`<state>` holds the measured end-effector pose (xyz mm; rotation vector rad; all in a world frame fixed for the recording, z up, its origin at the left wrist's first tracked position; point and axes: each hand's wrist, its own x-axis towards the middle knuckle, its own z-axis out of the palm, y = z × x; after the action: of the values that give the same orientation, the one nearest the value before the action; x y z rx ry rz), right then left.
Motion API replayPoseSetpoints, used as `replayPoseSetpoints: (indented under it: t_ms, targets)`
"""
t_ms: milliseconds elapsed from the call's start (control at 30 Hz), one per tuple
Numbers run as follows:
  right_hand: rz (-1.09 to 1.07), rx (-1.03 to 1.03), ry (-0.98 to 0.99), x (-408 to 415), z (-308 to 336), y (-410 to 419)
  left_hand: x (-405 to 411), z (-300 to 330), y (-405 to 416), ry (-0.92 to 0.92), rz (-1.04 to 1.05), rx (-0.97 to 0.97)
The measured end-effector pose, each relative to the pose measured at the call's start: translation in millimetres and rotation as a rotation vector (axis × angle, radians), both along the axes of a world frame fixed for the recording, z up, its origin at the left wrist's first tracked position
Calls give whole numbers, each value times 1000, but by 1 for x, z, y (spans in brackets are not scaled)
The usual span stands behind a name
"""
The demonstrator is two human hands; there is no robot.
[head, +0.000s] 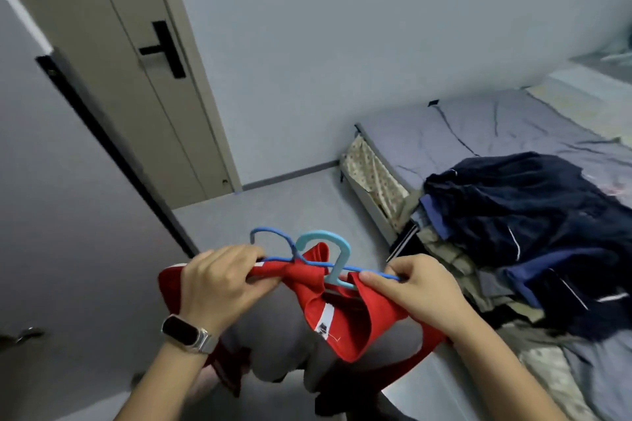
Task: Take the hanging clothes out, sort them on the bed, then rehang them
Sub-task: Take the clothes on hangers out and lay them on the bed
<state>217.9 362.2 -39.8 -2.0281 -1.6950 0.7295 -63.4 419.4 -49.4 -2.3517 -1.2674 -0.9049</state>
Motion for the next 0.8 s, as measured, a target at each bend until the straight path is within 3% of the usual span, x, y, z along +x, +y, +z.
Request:
replayPoseSetpoints:
  t_ms: [200, 467, 800]
  targets:
    - [-296, 108, -79, 127, -6, 3, 131, 6, 53, 44, -125, 124]
    - [-610, 75, -138, 255, 6, 30, 257, 9, 131, -77, -338, -81]
    - [-960, 181, -92, 392, 3, 94, 425, 19, 274, -139, -440, -320]
